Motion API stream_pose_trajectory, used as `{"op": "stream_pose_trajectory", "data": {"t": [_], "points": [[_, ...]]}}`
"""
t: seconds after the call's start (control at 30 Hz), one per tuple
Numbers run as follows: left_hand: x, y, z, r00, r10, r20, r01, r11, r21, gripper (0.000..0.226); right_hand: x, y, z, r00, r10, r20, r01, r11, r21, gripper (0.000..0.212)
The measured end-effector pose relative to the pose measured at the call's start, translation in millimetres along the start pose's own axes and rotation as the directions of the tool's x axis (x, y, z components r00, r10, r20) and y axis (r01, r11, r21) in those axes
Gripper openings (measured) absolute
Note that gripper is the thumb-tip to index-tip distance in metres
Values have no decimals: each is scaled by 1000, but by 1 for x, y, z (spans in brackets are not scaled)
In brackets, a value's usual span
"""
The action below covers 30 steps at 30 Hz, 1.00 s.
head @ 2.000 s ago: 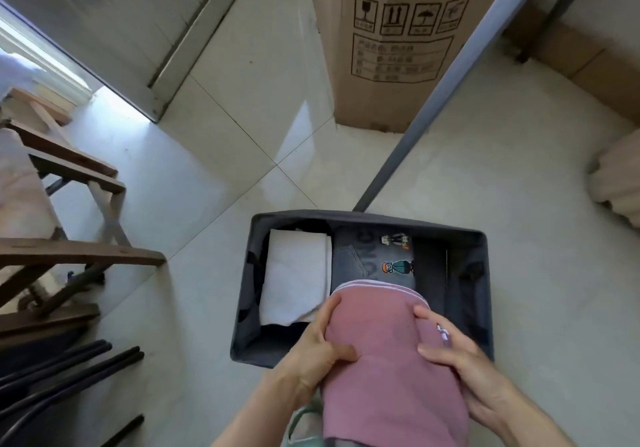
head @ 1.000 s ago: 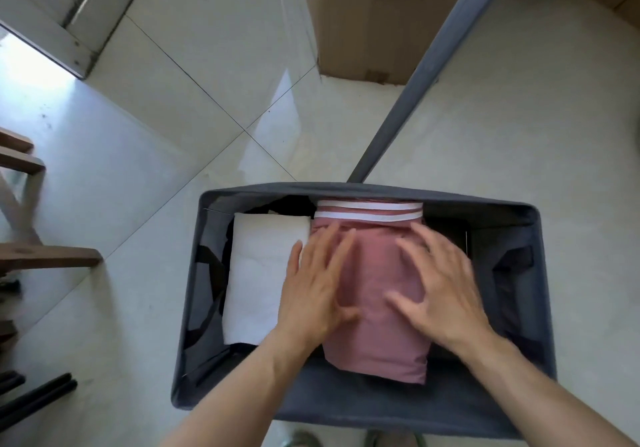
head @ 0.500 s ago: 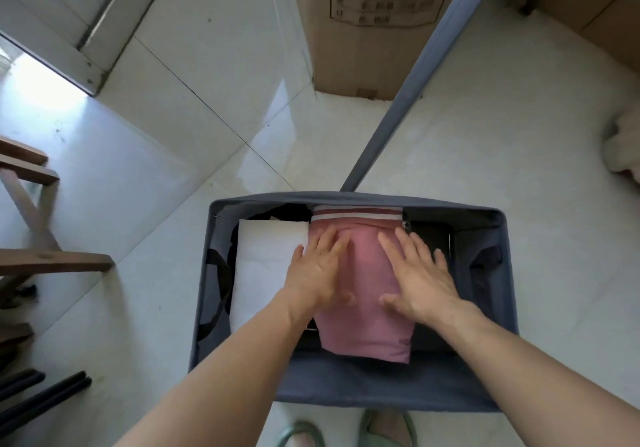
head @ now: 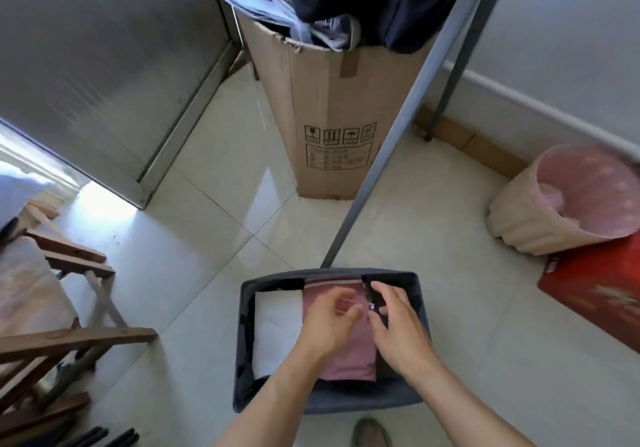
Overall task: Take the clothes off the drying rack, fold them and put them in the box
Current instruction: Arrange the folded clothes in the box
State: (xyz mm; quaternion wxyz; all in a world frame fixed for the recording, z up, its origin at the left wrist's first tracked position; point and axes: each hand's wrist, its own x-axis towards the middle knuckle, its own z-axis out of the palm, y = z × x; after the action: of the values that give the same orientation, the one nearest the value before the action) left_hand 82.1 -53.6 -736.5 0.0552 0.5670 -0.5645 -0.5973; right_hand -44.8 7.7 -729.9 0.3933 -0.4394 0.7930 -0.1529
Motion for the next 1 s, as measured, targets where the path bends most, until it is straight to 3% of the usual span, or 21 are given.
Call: {"op": "stream_pose_trajectory", "data": {"t": [0.2, 0.47, 0.73, 1.0], "points": [[-72, 92, -21, 997, 79, -1, -79, 995, -62, 25, -70, -57, -71, 991, 26, -131, -10, 992, 127, 38], [-200, 219, -23, 946, 280, 166, -283, 959, -1, 28, -203, -115, -179, 940, 66, -334, 28, 963, 268, 28], [-322, 308, 18, 779, 477, 408, -553, 829, 87, 27, -353, -124, -262, 842, 111, -528, 126, 911, 393, 20], [-426, 356, 88, 563, 551, 616, -703, 711, 7, 19, -477, -76, -325, 713, 207, -670, 114, 909, 401, 16]]}}
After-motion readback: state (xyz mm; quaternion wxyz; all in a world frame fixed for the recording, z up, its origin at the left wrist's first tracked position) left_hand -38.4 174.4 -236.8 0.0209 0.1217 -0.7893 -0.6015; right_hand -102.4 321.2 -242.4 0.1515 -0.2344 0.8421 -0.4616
